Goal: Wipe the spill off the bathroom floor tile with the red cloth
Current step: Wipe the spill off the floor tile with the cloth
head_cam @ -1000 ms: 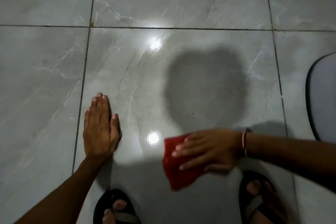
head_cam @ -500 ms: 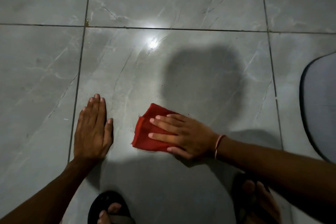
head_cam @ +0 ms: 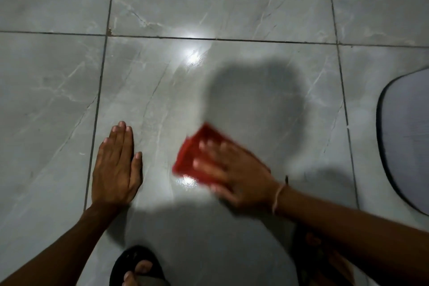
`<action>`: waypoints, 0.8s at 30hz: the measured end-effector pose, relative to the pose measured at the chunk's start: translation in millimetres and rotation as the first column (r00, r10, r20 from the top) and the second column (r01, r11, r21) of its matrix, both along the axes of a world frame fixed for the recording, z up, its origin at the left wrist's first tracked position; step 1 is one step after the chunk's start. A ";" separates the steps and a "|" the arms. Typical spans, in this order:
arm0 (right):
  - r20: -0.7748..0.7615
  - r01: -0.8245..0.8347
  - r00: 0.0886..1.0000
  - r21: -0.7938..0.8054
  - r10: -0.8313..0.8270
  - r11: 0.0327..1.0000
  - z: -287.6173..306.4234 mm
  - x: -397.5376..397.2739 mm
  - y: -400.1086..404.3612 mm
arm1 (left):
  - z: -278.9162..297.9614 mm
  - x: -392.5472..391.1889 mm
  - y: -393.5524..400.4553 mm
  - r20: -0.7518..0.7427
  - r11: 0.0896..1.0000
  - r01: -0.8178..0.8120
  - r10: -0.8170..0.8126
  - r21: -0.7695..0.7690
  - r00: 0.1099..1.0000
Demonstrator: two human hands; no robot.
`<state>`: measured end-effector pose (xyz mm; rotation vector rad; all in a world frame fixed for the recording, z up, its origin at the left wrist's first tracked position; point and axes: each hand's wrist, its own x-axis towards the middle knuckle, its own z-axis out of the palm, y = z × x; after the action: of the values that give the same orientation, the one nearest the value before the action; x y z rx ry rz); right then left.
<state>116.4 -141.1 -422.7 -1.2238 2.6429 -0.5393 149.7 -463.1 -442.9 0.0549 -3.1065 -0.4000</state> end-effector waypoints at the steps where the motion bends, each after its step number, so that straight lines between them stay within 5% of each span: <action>1: 0.031 -0.148 0.989 -0.002 0.148 0.989 -1.9 33.6 9.8 | 0.4 -0.1 0.8 0.003 1.000 -0.001 0.001 0.006 1.000; 4: 0.044 -0.470 0.881 -0.010 0.470 0.883 -11.5 42.3 40.7 | 3.2 0.9 3.3 0.009 1.000 -0.010 0.010 0.010 1.000; 6: -0.040 -0.465 0.884 0.026 0.465 0.885 -13.1 -3.6 57.0 | 3.4 -0.3 3.4 0.005 1.000 0.000 0.000 0.013 1.000; 9: -0.142 0.063 0.988 0.063 -0.054 0.996 -11.2 -100.5 86.6 | 1.4 -0.1 -0.3 0.009 1.000 -0.007 0.007 0.009 1.000; 12: -0.105 0.688 0.726 0.069 -0.680 0.723 -4.0 -177.7 86.2 | 0.1 0.4 0.1 -0.012 1.000 0.002 -0.002 0.007 1.000; 14: -0.076 0.798 0.601 0.092 -0.795 0.595 0.0 -191.3 61.0 | -0.2 -0.6 -1.7 -0.013 1.000 0.002 -0.002 0.011 1.000; 16: -0.084 0.705 0.709 0.113 -0.700 0.700 0.3 -168.8 37.9 | -0.1 0.7 -1.0 -0.003 1.000 0.004 -0.004 0.014 1.000; 19: -0.088 0.127 0.989 0.132 -0.116 0.983 -2.8 -87.9 24.0 | 1.4 1.1 -1.0 0.002 1.000 -0.001 0.001 0.013 1.000; 22: -0.033 -0.377 0.923 0.126 0.384 0.918 -5.2 -46.2 36.4 | 0.6 1.4 0.5 0.003 1.000 -0.004 0.004 0.004 1.000; 24: -0.092 -0.356 0.925 0.121 0.368 0.927 -5.5 -72.0 49.2 | 0.0 0.5 -0.7 -0.001 1.000 -0.004 0.004 -0.002 1.000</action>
<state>44.4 -92.0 -428.2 -1.7018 2.4028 -0.2747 150.2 -463.8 -442.9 0.0612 -3.1056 -0.3972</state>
